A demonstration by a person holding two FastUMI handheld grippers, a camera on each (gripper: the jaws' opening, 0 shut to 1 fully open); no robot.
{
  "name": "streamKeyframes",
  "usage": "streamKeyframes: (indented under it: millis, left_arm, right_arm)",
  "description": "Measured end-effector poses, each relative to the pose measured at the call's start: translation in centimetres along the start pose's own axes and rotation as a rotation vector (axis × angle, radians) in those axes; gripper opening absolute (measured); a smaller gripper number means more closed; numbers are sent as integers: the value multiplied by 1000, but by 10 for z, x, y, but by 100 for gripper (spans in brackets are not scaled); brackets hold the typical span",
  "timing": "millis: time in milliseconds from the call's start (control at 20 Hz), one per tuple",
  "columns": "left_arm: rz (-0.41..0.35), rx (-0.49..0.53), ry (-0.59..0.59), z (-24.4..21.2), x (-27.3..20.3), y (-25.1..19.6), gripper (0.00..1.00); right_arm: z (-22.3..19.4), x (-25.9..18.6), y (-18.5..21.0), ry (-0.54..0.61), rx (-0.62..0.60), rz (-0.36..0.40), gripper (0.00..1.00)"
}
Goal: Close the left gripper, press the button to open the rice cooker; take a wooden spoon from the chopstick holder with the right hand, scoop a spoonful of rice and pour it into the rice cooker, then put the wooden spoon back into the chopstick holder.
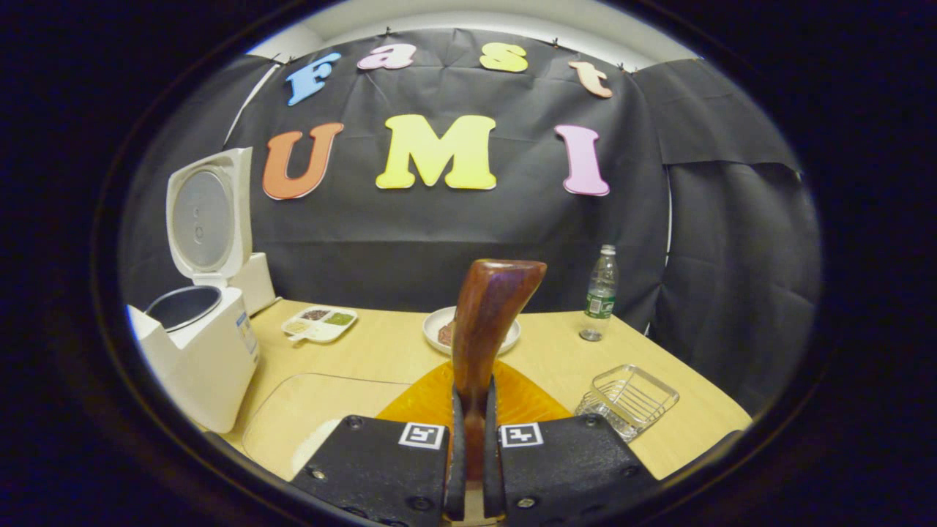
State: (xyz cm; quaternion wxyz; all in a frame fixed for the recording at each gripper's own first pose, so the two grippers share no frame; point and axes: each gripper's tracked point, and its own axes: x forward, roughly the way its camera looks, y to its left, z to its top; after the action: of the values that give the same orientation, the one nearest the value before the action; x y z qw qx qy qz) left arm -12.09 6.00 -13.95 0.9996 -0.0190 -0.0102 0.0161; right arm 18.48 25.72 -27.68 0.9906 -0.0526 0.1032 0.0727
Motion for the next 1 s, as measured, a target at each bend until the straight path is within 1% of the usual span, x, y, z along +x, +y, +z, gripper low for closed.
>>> streamKeyframes:
  millis: [50, 150, 250, 300, 350, 450, 500, 550, 600, 750, 850, 1000]
  left_arm:
    - [-9, 2, 0, -1, -2, -4, 94]
    - [-19, 17, -26, 7, -8, -9, 94]
    - [-29, 32, -40, 10, -11, -13, 94]
    - [-32, 36, -37, 10, -13, -15, 94]
    - [-38, 39, -35, 8, -14, -18, 94]
    - [-45, 40, -40, 13, -17, -21, 94]
    - [-48, 37, -41, 13, -17, -22, 94]
    - [-51, 29, -38, 11, -17, -22, 94]
    - [-53, 23, -30, 9, -15, -23, 94]
    - [-46, 19, -20, 7, -15, -20, 94]
    - [-46, 19, -23, 8, -15, -20, 94]
    - [-50, 18, -24, 8, -15, -21, 94]
  right_arm:
    - [-8, 0, 4, 7, 1, 13, 14]
    - [-16, 0, 12, 14, 56, 26, 15]
    - [-25, -3, 25, 50, 126, 72, 15]
    - [-27, -5, 30, 59, 135, 84, 15]
    - [-26, -7, 30, 58, 132, 82, 15]
    - [-30, -11, 34, 74, 169, 98, 15]
    - [-31, -15, 37, 84, 195, 109, 13]
    - [-33, -17, 39, 91, 239, 126, 15]
    - [-32, -22, 44, 97, 296, 151, 15]
    - [-30, -20, 54, 118, 414, 233, 15]
    - [-29, -16, 56, 154, 498, 279, 14]
    - [-22, -17, 58, 205, 673, 357, 15]
